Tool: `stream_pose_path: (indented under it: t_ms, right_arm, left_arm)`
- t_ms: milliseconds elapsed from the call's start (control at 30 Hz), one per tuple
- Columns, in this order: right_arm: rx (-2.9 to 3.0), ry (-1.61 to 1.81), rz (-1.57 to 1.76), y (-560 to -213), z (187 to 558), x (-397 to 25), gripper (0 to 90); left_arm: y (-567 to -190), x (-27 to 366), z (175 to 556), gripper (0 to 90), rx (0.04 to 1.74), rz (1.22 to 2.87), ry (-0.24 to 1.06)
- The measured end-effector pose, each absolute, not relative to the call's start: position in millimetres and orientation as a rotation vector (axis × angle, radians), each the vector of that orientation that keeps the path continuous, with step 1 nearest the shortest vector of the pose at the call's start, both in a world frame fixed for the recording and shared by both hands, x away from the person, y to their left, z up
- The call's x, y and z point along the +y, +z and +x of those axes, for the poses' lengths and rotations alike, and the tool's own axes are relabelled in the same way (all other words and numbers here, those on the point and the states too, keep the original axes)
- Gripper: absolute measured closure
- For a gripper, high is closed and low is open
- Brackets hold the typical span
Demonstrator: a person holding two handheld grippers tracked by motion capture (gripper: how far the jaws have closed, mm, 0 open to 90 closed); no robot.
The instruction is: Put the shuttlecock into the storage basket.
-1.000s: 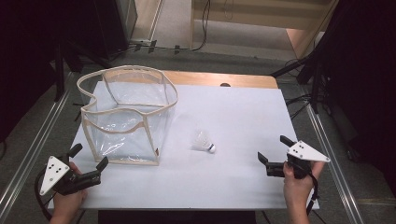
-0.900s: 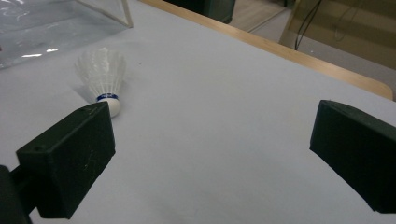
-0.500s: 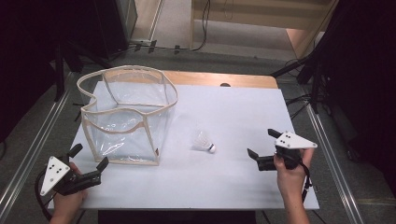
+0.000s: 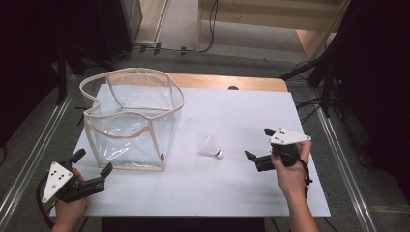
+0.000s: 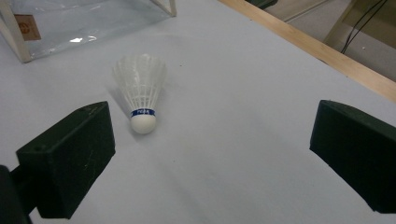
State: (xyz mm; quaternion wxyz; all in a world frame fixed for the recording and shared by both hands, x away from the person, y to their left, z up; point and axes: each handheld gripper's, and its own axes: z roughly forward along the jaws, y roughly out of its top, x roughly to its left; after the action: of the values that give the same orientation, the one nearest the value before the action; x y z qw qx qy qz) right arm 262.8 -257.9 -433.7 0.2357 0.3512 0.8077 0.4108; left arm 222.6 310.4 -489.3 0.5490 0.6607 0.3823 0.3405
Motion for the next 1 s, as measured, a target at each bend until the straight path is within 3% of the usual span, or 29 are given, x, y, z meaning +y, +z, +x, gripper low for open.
stream_pose_path:
  t_ms: [1000]
  right_arm:
    - [2.454, 1.039, 0.919, -436.3, 307.4, -210.2, 0.0]
  left_arm:
    - [-489.3, 312.1, 222.3, 2.1, 0.912, 1.553, 0.801]
